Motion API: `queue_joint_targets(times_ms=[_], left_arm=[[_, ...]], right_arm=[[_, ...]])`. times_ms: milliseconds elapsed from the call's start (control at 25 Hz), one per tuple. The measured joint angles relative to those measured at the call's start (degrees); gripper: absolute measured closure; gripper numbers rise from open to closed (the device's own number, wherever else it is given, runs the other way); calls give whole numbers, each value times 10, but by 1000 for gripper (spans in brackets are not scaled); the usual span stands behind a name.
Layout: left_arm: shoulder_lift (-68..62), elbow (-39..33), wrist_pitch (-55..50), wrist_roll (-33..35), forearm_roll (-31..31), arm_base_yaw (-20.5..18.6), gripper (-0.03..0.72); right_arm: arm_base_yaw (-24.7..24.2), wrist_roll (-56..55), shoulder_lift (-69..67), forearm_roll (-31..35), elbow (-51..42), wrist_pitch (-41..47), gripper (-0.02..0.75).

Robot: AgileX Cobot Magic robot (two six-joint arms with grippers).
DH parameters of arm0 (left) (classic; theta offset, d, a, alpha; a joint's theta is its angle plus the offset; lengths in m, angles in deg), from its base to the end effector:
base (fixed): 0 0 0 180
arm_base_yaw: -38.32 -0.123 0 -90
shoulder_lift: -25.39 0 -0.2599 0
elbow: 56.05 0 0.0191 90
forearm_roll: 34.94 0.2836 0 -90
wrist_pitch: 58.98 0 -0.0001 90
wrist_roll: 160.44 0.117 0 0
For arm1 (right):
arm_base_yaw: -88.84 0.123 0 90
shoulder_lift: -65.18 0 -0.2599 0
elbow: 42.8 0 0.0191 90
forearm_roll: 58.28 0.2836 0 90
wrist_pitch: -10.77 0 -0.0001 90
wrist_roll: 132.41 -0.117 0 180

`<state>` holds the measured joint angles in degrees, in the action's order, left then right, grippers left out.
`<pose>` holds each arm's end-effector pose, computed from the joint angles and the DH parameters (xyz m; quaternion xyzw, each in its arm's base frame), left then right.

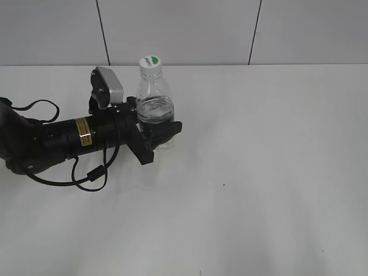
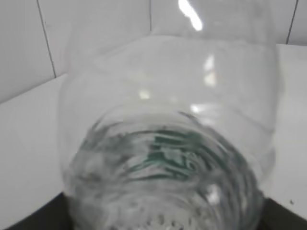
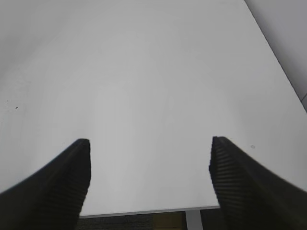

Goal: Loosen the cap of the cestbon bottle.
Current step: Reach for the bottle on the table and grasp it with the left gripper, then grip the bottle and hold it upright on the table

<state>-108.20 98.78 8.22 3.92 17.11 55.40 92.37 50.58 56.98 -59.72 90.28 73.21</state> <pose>0.3364 -0.1923 0.0355 0.4120 0.6389 -0.3409 0.5531 0.0682 0.0016 0.2837 -0.0478 0.8538 -0.0101 0.5183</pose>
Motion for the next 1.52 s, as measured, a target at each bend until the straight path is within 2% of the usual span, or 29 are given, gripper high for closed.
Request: queue_joint_targets(times_ms=[160, 400, 520, 800, 1520], left_arm=[[8, 0, 2, -33, 1, 13, 288], [8, 10, -1, -38, 9, 73, 288], [7, 15, 1, -39, 12, 88, 288], [-32, 17, 1, -82, 38, 87, 288], [-66, 22, 11, -87, 38, 87, 288]], right_arm=[[0, 0, 0, 0, 0, 0, 149], [0, 0, 0, 0, 0, 0, 149], [0, 0, 0, 0, 0, 0, 149], [0, 0, 0, 0, 0, 0, 149], [0, 0, 0, 0, 0, 0, 149]])
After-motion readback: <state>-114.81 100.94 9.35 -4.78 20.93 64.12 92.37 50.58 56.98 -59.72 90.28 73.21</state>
